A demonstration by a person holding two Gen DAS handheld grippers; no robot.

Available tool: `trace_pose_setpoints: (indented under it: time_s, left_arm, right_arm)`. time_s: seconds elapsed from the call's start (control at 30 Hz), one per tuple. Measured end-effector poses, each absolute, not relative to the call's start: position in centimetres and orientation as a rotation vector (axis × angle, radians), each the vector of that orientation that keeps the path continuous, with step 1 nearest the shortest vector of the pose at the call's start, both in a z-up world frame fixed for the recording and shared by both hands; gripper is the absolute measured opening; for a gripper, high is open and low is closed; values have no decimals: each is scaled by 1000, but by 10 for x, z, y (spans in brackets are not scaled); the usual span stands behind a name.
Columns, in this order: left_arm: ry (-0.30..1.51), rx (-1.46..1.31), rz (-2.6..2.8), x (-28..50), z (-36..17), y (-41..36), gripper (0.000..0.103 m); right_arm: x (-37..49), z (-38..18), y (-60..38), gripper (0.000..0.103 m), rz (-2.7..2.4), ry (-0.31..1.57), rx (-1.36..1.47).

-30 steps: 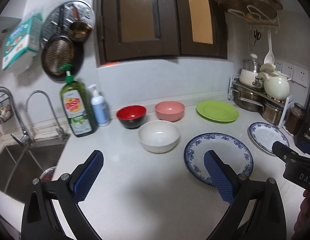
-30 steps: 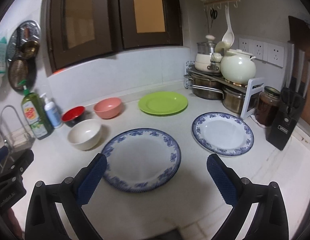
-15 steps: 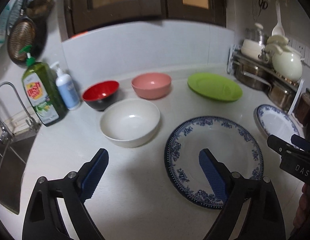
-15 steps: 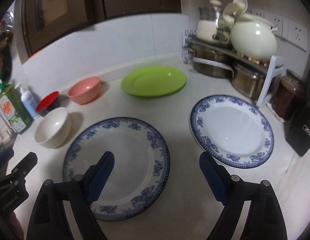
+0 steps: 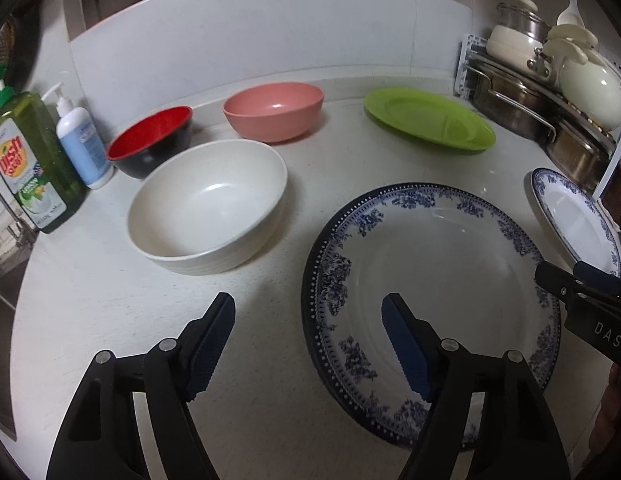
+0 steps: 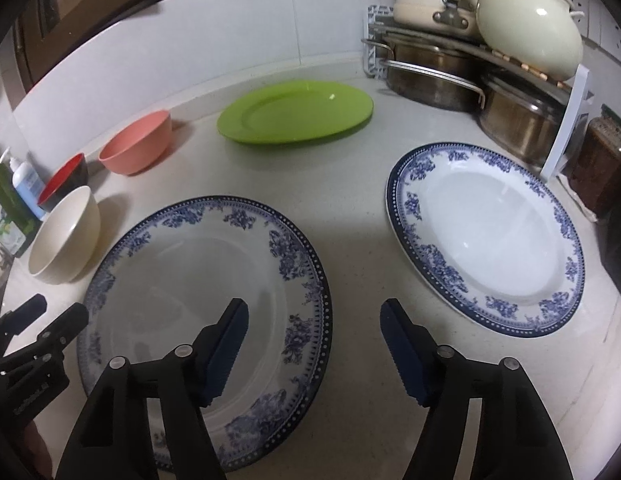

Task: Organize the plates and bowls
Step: 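Reach both grippers to the rim of the nearer blue-floral plate and close, then lift the blue-floral plate off the counter with both grippers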

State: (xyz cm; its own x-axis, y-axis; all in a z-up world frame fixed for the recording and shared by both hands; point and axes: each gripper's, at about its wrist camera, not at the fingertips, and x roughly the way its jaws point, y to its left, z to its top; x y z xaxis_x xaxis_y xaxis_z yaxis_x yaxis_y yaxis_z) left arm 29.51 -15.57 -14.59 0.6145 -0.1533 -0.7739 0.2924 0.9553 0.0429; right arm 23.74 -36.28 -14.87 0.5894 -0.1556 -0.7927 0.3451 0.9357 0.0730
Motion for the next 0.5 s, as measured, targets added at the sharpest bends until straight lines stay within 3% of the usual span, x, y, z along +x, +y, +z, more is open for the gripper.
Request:
trace_pose_setpoints:
  time_s: [0.5]
  left_arm:
    - [965, 151, -316, 316, -168, -167, 46]
  right_arm:
    - [257, -163, -367, 49, -277, 947, 260]
